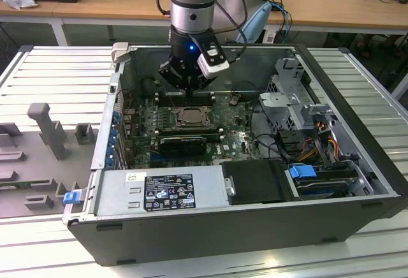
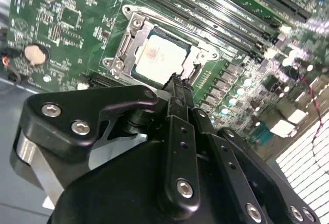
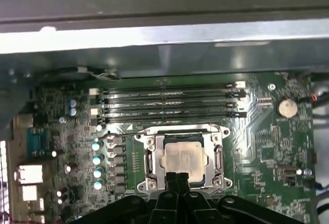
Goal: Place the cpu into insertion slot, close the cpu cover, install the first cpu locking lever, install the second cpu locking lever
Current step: 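Install the first cpu locking lever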
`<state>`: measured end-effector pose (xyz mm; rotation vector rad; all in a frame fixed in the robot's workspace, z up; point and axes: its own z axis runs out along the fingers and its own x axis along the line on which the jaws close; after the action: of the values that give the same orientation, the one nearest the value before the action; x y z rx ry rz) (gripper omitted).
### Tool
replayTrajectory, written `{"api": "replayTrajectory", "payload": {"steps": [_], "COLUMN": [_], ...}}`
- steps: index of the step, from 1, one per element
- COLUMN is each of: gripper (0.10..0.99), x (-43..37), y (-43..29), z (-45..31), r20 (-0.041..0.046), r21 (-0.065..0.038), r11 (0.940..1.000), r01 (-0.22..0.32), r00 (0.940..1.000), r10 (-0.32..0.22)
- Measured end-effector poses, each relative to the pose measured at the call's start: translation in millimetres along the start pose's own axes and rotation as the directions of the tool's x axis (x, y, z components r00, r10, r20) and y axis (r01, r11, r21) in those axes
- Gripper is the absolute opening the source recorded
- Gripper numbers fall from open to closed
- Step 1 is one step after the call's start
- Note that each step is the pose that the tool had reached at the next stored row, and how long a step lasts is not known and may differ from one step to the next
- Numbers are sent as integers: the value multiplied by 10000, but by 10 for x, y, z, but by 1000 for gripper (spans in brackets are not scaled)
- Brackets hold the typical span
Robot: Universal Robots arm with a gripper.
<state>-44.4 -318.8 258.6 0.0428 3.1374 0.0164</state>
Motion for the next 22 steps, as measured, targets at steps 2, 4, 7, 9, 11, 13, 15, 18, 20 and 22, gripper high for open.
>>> {"api": "replayTrajectory", "payload": {"steps": [2,4,7,9,11,13,15,18,20,22], "gripper": [106,106,106,106,106,106,106,106,106,106], "x": [13,85,166,187,206,215,233,265,273,281], "y": [0,-2,-4,-5,-5,-6,-6,-7,-7,-8], "z": [2,5,9,9,9,9,9,9,9,8], "r20": [1,4,6,5,5,5,5,5,5,4], "r21": [-172,-289,-327,-328,-329,-329,-329,-330,-332,-341], "r11": [9997,9994,9993,9993,9993,9993,9993,9993,9993,9993], "r01": [175,178,177,177,178,178,178,177,177,177], "r00": [9998,9998,9998,9998,9998,9998,9998,9998,9998,9998], "r10": [-175,-178,-177,-177,-178,-178,-178,-177,-177,-177]}}
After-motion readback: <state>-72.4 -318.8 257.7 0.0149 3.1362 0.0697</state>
